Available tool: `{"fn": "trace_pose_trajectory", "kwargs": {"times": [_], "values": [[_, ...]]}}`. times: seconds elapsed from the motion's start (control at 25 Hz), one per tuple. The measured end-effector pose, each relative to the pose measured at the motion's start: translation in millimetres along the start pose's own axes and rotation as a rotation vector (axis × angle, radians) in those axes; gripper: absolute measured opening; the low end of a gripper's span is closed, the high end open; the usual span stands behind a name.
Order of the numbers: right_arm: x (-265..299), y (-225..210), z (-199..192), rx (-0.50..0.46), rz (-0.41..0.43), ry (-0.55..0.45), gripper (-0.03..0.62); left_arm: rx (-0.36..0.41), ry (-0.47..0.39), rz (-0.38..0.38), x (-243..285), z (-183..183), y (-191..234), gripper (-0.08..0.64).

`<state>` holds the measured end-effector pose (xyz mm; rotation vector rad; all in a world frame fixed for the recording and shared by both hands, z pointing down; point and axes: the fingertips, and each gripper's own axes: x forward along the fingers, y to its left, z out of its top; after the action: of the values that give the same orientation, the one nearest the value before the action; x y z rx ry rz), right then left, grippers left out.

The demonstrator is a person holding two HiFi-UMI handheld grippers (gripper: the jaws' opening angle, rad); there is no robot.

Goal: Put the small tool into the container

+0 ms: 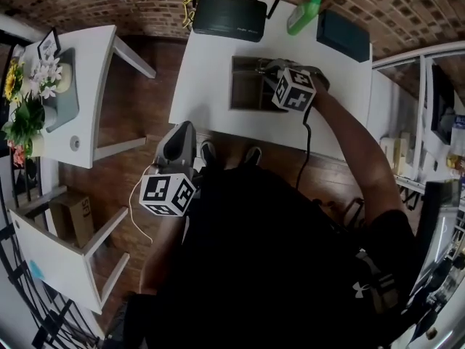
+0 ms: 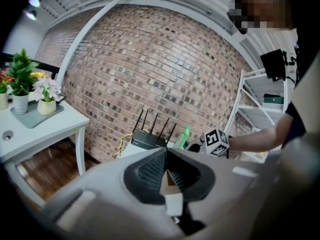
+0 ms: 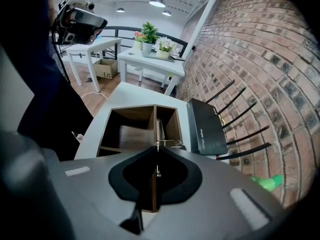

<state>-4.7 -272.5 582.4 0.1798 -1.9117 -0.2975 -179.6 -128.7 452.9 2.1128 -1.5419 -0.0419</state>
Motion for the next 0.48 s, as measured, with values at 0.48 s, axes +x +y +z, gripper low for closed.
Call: {"fn": "trace_pose_trajectory", "kwargs": {"times": [0.48], "values": [[1.1,-1.2,-1.5,0.078,-0.038,-0.011,0.054,0.004,0.012,-0.072,10.4,3.6,0.9,0.006]]}}
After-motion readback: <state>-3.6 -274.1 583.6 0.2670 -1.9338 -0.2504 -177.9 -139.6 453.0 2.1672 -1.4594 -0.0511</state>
